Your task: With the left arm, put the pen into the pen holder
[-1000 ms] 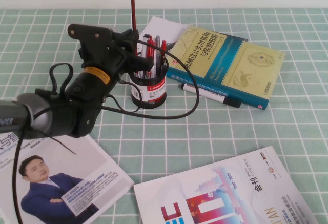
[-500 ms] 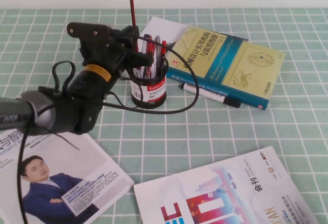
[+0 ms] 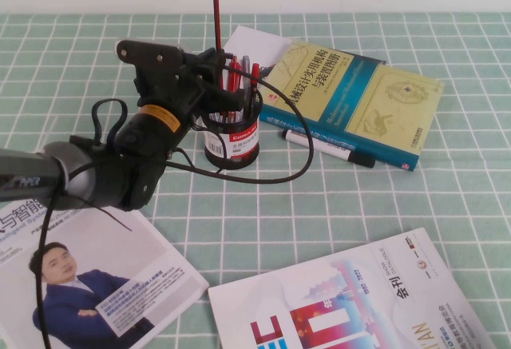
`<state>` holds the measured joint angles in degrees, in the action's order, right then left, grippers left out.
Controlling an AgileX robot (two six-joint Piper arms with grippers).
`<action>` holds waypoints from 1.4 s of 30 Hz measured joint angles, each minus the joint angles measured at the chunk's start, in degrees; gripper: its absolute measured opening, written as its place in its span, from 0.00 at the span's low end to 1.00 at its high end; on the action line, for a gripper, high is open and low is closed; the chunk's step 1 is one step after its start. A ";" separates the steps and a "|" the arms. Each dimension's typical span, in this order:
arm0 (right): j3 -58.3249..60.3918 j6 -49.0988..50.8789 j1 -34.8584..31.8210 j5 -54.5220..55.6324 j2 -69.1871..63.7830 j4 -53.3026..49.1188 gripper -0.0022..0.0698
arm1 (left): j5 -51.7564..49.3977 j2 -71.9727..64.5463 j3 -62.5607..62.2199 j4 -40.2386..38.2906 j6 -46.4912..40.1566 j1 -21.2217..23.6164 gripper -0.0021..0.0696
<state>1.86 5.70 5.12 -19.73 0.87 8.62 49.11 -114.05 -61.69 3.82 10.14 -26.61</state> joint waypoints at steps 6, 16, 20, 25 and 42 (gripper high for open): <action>0.00 0.00 0.00 0.00 0.00 0.00 0.00 | -0.93 0.00 0.00 0.00 0.09 0.00 0.05; 0.00 0.00 0.00 0.00 0.00 0.00 0.00 | -3.83 0.00 0.00 0.12 0.09 0.00 0.05; 0.00 0.00 0.00 0.00 0.00 0.00 0.00 | -3.75 0.00 0.00 1.00 0.21 0.00 0.06; 0.00 0.00 0.00 0.00 0.00 0.00 0.00 | -3.75 0.00 0.00 1.49 0.32 0.00 0.28; 0.00 0.00 0.00 0.00 0.00 0.00 0.00 | -21.89 18.08 2.62 6.22 0.32 0.00 0.19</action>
<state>1.86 5.70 5.12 -19.73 0.87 8.62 27.22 -95.97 -59.06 10.04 10.46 -26.61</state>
